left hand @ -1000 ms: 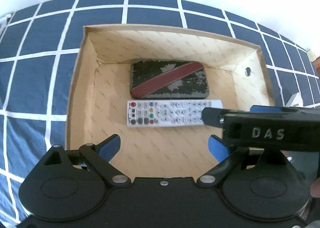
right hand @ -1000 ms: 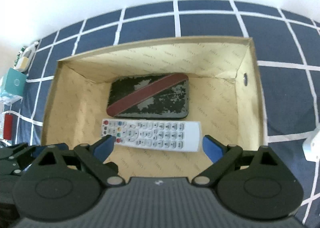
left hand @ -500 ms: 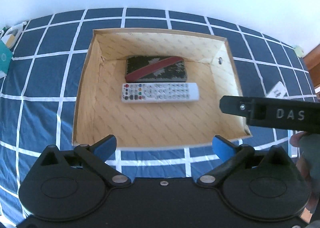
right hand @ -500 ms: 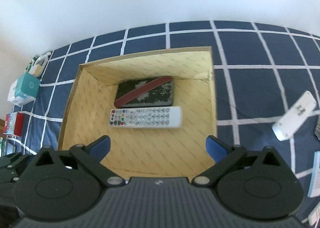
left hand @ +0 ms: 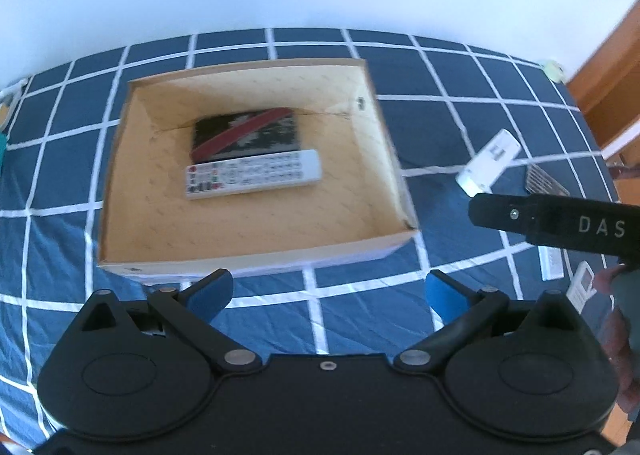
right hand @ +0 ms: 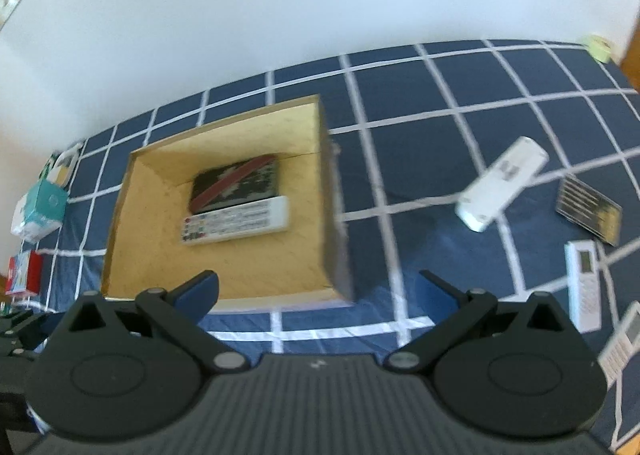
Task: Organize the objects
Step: 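Open the right gripper and move it toward the clear screwdriver set case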
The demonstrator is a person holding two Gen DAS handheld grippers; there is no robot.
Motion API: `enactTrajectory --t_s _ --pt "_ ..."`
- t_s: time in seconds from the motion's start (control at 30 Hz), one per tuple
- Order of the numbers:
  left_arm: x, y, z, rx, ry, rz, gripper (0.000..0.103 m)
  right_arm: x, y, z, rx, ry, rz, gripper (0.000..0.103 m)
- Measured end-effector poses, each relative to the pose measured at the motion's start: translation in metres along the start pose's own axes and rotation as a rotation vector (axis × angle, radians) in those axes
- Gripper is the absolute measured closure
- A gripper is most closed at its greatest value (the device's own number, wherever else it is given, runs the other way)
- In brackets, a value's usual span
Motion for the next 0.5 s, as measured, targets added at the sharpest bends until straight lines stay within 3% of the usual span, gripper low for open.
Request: enactTrajectory --t_s 0.5 --pt "-0.032 0.048 -0.12 -0.131 -0.064 0.012 0.0 0.039 0.027 -0.143 -0.168 -0.084 -0.06 0.0"
Point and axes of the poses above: each gripper's, at about its wrist camera, not at the fingertips, and x roughly against the way its jaws point, z to its left, y to its top, the point moved 7 cm from there along -x, roughly the way its jaws point, and after that the axes turned 15 degrees about -x, right-handed, at the moved point
